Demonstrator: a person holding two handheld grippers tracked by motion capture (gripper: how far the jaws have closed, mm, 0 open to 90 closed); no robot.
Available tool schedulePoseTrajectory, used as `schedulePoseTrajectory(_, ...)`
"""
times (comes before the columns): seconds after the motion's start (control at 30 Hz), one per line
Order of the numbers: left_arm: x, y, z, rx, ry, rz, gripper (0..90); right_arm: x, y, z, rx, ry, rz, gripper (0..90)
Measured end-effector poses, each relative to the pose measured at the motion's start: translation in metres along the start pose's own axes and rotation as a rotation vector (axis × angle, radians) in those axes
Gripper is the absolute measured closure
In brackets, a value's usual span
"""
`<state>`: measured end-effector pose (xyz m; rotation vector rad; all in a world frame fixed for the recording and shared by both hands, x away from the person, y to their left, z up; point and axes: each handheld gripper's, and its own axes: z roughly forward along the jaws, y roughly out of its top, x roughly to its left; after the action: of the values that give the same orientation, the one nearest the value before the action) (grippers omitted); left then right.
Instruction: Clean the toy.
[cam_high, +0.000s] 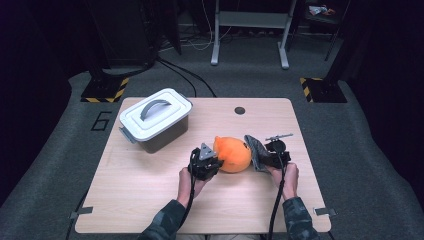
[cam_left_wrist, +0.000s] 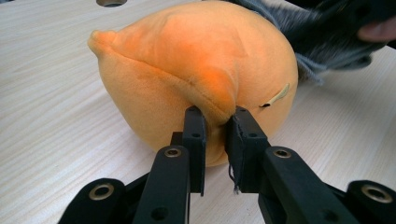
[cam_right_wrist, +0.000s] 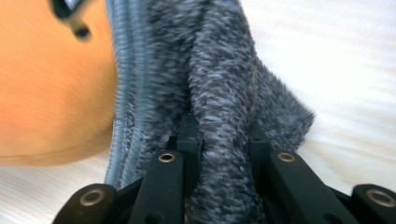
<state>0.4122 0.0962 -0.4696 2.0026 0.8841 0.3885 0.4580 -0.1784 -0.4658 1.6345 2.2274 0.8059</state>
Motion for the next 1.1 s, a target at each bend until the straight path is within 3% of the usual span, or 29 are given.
schedulePoseTrajectory(0.13, -0.001, 0.0, 0.0, -0.001, -0.001, 0.001, 78.0, 0.002, 0.008, -0.022, -0.061, 0.019, 0.005, 74.4)
schedulePoseTrajectory(0.37, -0.002, 0.001, 0.001, -0.007, -0.003, 0.001, 78.0, 0.034, 0.029, -0.05, -0.147, 0.069, -0.113, 74.2)
schedulePoseTrajectory(0.53, -0.002, 0.001, 0.001, -0.009, -0.003, 0.003, 77.9, 0.065, 0.041, -0.053, -0.172, 0.155, -0.195, 73.8)
schedulePoseTrajectory(0.6, -0.002, 0.001, 0.001, -0.008, -0.002, 0.005, 77.9, 0.078, 0.044, -0.049, -0.165, 0.202, -0.211, 73.8)
schedulePoseTrajectory(0.67, -0.002, 0.001, 0.001, -0.004, -0.004, 0.005, 77.9, 0.088, 0.045, -0.042, -0.146, 0.211, -0.243, 74.1)
schedulePoseTrajectory(0.73, -0.002, 0.0, 0.002, 0.002, 0.003, 0.011, 77.9, 0.095, 0.044, -0.032, -0.107, 0.195, -0.282, 74.7)
schedulePoseTrajectory(0.8, -0.002, 0.0, 0.002, 0.005, 0.005, -0.002, 78.0, 0.1, 0.042, -0.025, -0.102, 0.172, -0.29, 74.8)
schedulePoseTrajectory(1.1, -0.001, -0.001, 0.002, 0.003, -0.005, -0.013, 77.9, 0.095, 0.04, -0.028, -0.111, 0.138, -0.29, 75.3)
